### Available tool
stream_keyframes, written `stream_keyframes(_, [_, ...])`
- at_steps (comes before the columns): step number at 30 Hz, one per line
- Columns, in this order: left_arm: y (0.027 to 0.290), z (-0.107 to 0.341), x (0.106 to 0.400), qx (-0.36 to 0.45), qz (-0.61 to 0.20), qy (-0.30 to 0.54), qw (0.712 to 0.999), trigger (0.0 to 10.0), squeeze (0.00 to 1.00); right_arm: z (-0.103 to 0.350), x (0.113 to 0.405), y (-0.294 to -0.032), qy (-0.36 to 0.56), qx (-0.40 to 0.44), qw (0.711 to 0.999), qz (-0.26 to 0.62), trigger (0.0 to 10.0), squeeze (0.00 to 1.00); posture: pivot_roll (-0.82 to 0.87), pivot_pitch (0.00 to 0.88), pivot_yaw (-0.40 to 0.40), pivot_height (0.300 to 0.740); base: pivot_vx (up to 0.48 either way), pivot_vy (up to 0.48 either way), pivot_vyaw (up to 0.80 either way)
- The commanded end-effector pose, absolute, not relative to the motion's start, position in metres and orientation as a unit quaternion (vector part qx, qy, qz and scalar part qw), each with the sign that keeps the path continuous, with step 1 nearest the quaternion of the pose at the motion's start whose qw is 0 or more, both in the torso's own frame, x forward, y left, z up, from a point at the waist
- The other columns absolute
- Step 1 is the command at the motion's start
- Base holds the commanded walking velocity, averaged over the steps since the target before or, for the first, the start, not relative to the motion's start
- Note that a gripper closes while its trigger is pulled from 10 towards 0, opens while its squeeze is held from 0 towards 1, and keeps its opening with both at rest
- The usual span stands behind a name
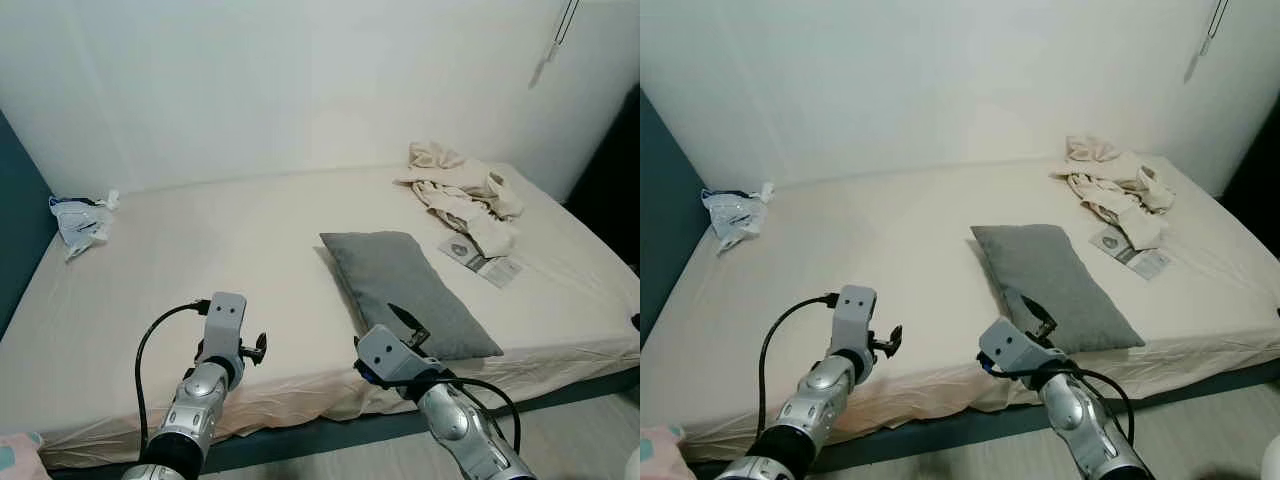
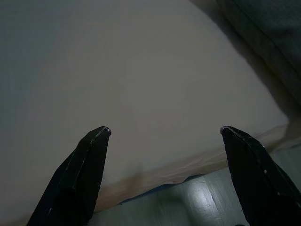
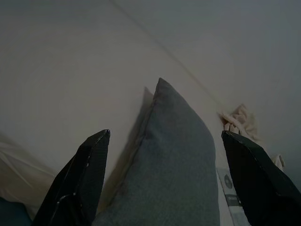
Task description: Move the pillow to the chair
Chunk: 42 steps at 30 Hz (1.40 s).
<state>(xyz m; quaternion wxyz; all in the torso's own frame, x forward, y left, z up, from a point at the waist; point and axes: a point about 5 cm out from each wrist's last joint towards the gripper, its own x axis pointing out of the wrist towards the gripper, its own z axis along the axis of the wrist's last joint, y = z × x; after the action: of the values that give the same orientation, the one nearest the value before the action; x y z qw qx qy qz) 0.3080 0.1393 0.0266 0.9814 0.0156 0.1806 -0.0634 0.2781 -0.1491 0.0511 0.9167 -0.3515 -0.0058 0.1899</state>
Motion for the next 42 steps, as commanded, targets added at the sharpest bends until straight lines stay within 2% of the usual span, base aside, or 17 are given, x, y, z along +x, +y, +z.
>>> stream_keyframes(1, [0.1405,0.0232,0.3062,0.011,-0.058,0.189,0.980,10.0,0.00,0.0500,0.2778,-0.1487,-0.001,-0.348,0.918,0.191,10.0,0.00,-0.09,0.061,0.014,0.740,0.000,0.000,0.00])
stream_keyframes(42, [0.1393,0.0227,0.3061,0.015,-0.064,0.190,0.980,10.0,0.00,0.0480,0.2760,-0.1484,0.001,-0.350,0.917,0.191,10.0,0.00,-0.09,0.049,0.021,0.740,0.000,0.000,0.00])
